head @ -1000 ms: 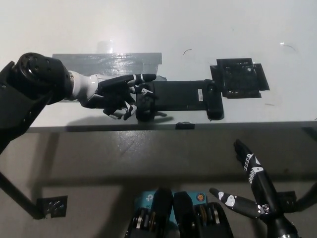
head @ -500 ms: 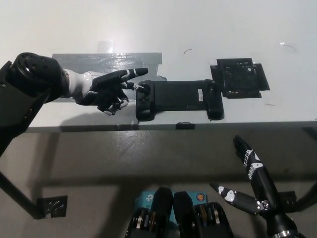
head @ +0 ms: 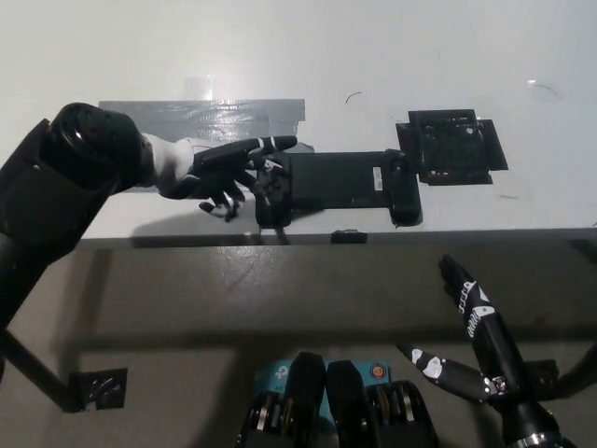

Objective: A controller is being placed at the center of the desk near the left hand and the robot uses its left hand's index finger to press a button at the left area of the controller

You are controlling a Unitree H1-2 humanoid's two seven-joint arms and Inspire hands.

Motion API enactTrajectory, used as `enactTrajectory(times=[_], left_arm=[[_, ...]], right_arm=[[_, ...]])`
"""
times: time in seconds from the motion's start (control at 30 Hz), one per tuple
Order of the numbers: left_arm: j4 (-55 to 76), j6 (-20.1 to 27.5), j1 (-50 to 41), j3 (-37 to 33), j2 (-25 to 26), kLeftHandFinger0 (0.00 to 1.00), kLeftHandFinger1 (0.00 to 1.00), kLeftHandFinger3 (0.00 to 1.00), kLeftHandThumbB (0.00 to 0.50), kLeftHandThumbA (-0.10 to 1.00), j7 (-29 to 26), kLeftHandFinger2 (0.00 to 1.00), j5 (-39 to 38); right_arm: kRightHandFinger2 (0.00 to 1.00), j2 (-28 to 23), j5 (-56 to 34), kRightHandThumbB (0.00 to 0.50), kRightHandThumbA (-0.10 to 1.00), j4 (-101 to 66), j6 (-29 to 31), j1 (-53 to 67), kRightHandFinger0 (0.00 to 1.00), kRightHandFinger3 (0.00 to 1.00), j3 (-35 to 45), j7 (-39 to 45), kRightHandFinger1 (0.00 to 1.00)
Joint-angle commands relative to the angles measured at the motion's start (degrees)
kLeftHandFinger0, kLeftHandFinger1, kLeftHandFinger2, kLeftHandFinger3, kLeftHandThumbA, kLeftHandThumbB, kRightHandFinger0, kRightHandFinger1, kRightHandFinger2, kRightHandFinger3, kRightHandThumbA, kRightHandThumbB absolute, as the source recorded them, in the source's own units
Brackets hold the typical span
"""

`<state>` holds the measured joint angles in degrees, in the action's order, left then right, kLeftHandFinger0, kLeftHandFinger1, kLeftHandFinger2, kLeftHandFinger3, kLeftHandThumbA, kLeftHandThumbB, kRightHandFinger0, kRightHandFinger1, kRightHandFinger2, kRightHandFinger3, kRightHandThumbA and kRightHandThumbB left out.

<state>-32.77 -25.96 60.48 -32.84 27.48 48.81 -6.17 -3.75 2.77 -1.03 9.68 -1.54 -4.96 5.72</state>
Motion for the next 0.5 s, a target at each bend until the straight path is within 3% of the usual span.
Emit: enactTrajectory(times=[0.0, 0.23, 0.37, 0.47], left_arm=[[-0.41, -0.97, 0.65, 2.05, 0.19, 0.1, 0.34, 1.0, 0.483, 1.0, -1.09, 0.67, 1.35], [0.14, -0.97, -0.55, 3.22, -0.14, 0.09, 0.27, 1.0, 0.468, 1.0, -0.77, 0.59, 2.94], [-0.13, -0.97, -0.22, 3.66, 0.2, 0.13, 0.29, 1.0, 0.46, 1.0, -0.65, 0.61, 4.82], [-1.01, -0.97, 0.39, 4.07, 0.41, 0.04, 0.21, 1.0, 0.447, 1.0, -0.12, 0.53, 5.3]], right_arm=[[1.0, -0.05, -0.19, 0.172, 0.84, -2.17, 0.54, -1.23, 1.0, 1.0, 0.36, -0.19, 1.0], [1.0, -0.18, 0.03, 0.18, 0.86, -2.16, 0.61, -1.52, 1.0, 1.0, 0.35, -0.23, 1.0], [1.0, -0.33, -0.21, 0.172, 0.86, -1.98, 0.9, -1.82, 1.0, 1.0, 0.47, -0.15, 1.0], [1.0, -0.24, -0.39, 0.177, 0.84, -1.86, 0.79, -2.09, 1.0, 1.0, 0.64, -0.29, 1.0]])
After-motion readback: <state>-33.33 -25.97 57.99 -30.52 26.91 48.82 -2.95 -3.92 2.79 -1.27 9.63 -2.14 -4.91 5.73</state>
